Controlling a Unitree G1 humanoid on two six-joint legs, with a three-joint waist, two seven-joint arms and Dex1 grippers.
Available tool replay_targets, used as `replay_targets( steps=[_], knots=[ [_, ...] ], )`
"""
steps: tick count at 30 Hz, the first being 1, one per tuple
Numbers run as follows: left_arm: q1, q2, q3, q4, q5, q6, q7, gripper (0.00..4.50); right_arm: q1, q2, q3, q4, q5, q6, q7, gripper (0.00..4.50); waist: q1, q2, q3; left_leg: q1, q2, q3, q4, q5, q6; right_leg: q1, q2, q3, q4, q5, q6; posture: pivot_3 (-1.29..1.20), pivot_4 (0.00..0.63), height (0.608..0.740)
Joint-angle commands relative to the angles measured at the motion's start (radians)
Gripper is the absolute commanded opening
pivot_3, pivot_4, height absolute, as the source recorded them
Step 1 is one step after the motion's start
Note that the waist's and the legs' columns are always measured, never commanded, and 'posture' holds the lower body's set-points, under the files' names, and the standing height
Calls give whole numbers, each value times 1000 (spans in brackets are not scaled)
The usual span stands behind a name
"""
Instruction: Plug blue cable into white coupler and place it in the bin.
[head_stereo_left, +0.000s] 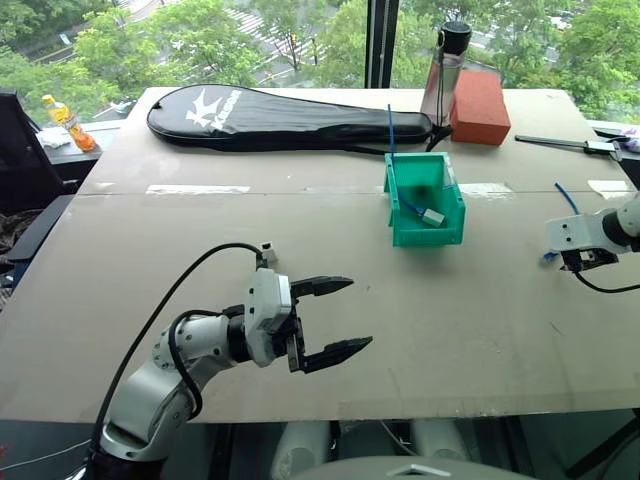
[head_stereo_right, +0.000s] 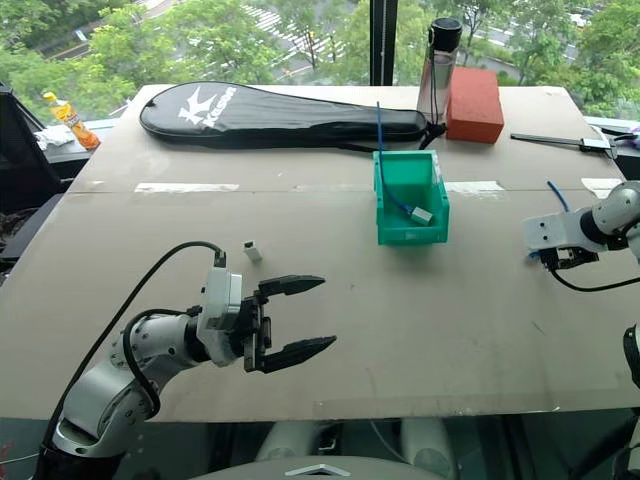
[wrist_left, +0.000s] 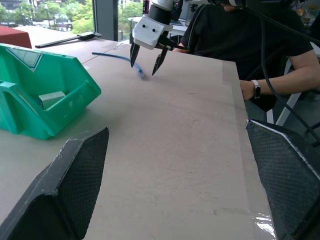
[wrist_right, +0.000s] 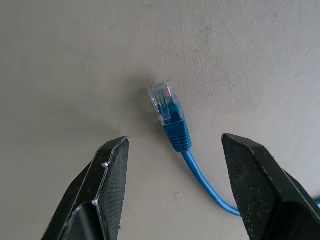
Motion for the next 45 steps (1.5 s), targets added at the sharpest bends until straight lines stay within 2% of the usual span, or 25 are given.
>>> replay_targets(
  steps=[1,2,6,10,12,16,19,23,26,31,37,38,39,42,43,45],
  knots=[
    [-8,4,1,-42,-1,-13,4,4500,-44,19,11,38,-32,-20,-41,2857,-3,0,0,0,0,0,0,0,0,0,0,0,0,0,0,0,150,740],
    [-8,4,1,-43,0,-12,6,4500,-51,29,15,52,-39,-18,-50,2857,-5,0,0,0,0,0,0,1,-1,0,0,0,0,0,0,0,150,740],
    [-3,5,3,-51,3,-10,12,4500,-65,52,35,95,-67,-22,-49,1847,-14,0,0,0,0,0,0,1,-2,1,0,0,0,0,0,0,150,740],
    [8,7,8,-54,6,-13,15,4500,-78,60,31,117,-64,-27,-43,37,-17,0,0,6,0,1,0,-1,1,6,0,1,0,0,0,0,150,740],
    [12,7,9,-56,7,-13,18,4500,-80,66,7,117,-33,-16,-18,37,-17,0,0,9,0,1,0,-1,2,9,0,2,0,0,0,0,150,740],
    [27,2,22,-39,14,-24,27,4500,-43,92,-94,-2,141,87,155,37,-18,0,0,11,0,1,-1,-1,2,10,0,2,1,0,0,0,150,740],
    [47,6,35,-11,26,-49,17,4500,74,90,-154,-335,294,313,304,37,-17,0,0,11,2,1,-2,-1,2,10,0,2,1,0,0,0,150,740],
    [67,13,46,31,50,-89,-7,4500,227,103,-150,-890,257,739,286,37,-11,1,0,9,3,-2,-3,-1,2,8,-5,0,1,0,0,0,150,740],
    [63,15,57,62,61,-108,-18,4500,251,174,-89,-1127,250,1015,298,37,-12,1,0,8,3,-3,-3,-2,2,7,-6,-3,1,0,0,0,150,740],
    [68,31,76,106,71,-144,-51,4500,218,329,108,-1245,166,1278,247,37,-9,1,0,7,0,-4,-2,-2,2,6,-8,-5,1,0,0,0,150,740],
    [71,29,66,132,90,-170,-66,4500,222,380,192,-1218,157,1296,179,37,-11,0,-1,1,-1,-6,-1,-1,1,3,-8,-7,0,0,0,0,150,740],
    [63,27,58,138,99,-172,-65,4500,228,383,181,-1210,163,1293,158,797,-12,0,-1,1,-1,-7,-1,-1,1,3,-8,-7,0,0,0,0,150,740],
    [57,24,52,143,106,-174,-65,4500,232,384,173,-1206,167,1290,143,1121,-13,0,-1,1,-1,-7,-1,-1,1,3,-8,-8,0,0,0,0,150,740],
    [31,23,36,162,127,-187,-76,4500,246,386,103,-1255,216,1328,112,2574,-13,0,-1,2,-1,-8,-1,-1,1,3,-7,-8,0,0,0,0,150,740],
    [10,22,25,177,139,-178,-68,4500,257,381,53,-1298,249,1354,107,2907,-12,0,-1,1,-1,-8,-1,-1,1,3,-7,-9,0,0,0,0,150,740],
    [-32,27,-3,210,169,-178,-77,4500,294,389,-66,-1375,322,1374,72,4007,-6,0,0,0,-1,-10,-1,-1,1,3,-3,-10,0,0,0,0,150,740]
  ],
)
